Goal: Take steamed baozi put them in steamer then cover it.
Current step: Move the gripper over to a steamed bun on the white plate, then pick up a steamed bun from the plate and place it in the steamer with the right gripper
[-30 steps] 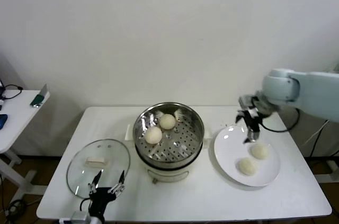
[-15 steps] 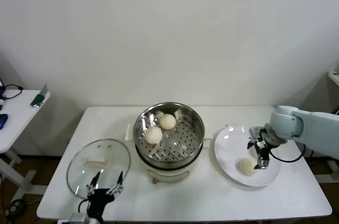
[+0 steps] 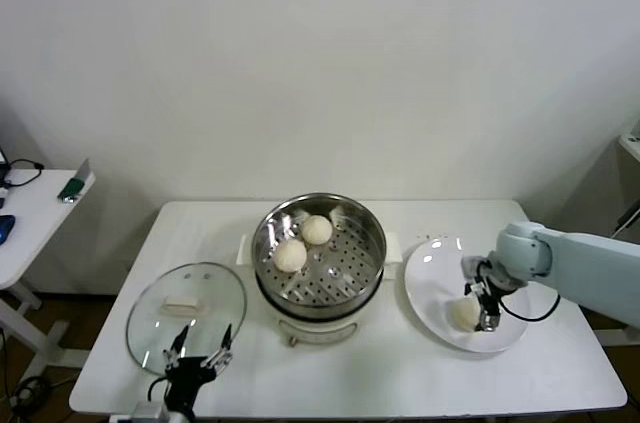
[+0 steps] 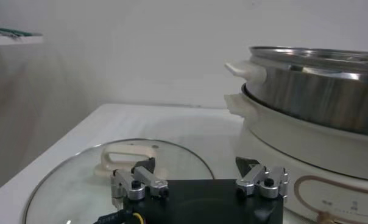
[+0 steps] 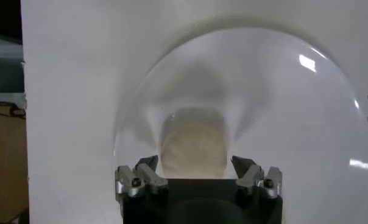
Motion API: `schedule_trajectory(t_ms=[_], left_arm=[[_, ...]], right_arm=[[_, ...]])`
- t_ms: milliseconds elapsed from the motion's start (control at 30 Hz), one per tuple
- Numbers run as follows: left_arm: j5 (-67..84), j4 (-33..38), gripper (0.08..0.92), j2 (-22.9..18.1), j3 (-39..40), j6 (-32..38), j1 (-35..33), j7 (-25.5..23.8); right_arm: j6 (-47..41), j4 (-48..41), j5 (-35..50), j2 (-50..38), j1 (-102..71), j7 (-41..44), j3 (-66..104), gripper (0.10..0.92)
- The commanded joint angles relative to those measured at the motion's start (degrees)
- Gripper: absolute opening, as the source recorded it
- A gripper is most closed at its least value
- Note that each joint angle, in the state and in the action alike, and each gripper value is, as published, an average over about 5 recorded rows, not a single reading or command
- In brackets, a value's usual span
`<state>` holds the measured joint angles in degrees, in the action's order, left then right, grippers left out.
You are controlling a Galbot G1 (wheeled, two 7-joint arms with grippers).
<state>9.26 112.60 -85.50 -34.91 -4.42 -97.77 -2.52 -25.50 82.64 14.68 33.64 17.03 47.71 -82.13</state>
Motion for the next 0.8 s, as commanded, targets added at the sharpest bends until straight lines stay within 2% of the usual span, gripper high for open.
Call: schedule_trajectory(t_ms=[33,200,367,567,667,800], left_arm=[[-0.1,0.0,0.823,0.1,0.1,-0.1,0.0,0.0],[-0.1,0.0,0.823,0.0,0.3,-0.1,0.0,0.0],[-0.3,0.2,0.823,0.1,0.5,0.0,-0.1,0.0],[-0.8,0.5,0.823,0.5,0.6,0.0,-0.5,0.0],[-0.8,0.7,0.823,0.8,0.6,-0.1,-0.6,0.0],[-0.9,0.9,0.823,1.0,0.6,-0.1,-0.7,0.0]], right_arm=[[-0.6,-1.2,-1.1,0.5,-3.9,-0.3,2.9,0.749],[0.0,-1.2,-1.2,0.4,-2.3,-0.3,2.6,0.673],[4.4,-0.2,-1.9,0.5,3.4,1.6,0.2,0.649],[17.0,1.1,0.9,4.8,26.1,6.8,-12.1,0.647],[27.5,0.4,3.6,10.9,39.4,9.9,-18.0,0.651],[37.6,2.2,6.4,18.9,49.5,12.2,-17.8,0.653]])
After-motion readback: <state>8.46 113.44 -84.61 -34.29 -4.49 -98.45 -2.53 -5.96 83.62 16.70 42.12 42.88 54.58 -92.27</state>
